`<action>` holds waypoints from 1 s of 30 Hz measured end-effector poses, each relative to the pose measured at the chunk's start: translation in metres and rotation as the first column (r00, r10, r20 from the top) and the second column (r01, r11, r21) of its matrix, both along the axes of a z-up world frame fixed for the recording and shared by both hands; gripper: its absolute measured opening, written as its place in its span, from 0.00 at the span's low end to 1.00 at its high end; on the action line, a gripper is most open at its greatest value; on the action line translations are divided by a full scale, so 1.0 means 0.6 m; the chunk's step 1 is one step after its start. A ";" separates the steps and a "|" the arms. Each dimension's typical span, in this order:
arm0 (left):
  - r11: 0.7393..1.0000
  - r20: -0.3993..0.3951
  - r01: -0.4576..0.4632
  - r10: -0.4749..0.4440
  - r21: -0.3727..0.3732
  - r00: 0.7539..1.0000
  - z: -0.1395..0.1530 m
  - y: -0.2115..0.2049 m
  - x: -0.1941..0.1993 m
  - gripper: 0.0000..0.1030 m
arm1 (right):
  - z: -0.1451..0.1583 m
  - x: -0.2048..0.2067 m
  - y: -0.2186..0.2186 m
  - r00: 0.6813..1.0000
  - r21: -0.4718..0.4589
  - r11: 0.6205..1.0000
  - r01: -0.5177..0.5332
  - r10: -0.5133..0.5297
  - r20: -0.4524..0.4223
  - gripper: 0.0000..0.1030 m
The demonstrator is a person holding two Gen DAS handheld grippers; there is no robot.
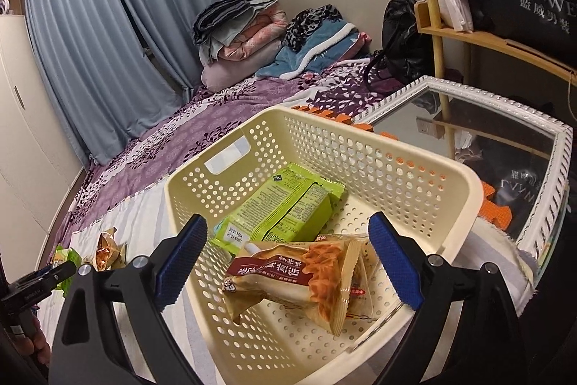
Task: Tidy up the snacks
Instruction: 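Lower the MOKA pack into the basket and open the left tool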
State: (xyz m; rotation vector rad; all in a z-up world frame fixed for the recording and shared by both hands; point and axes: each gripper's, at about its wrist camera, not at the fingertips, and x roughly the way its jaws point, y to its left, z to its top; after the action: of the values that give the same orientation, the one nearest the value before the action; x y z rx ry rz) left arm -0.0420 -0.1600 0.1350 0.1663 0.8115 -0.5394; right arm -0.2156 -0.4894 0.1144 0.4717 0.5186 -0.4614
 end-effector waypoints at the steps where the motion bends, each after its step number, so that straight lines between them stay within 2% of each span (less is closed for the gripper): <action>1: 1.000 0.003 0.011 -0.011 0.000 1.000 0.002 -0.009 -0.001 0.63 | 0.002 -0.001 -0.001 1.000 -0.002 1.000 -0.002 0.002 0.004 0.88; 11: 0.988 0.023 0.154 -0.154 0.007 0.988 0.020 -0.122 -0.017 0.63 | 0.003 -0.016 -0.022 0.999 -0.001 1.000 0.018 -0.018 0.029 0.88; 20: 0.951 0.034 0.308 -0.308 -0.016 0.951 0.039 -0.242 -0.045 0.63 | 0.017 -0.039 -0.039 0.996 -0.033 0.998 0.055 -0.053 0.065 0.88; 30: 0.920 0.010 0.391 -0.391 -0.039 0.920 0.038 -0.338 -0.058 0.63 | 0.018 -0.056 -0.059 0.994 -0.037 0.996 0.079 -0.076 0.076 0.88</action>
State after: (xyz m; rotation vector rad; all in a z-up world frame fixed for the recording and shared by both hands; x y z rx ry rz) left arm -0.0766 -0.3629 0.1580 0.2953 0.7678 -0.9330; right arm -0.2494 -0.5246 0.1253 0.4698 0.4195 -0.5262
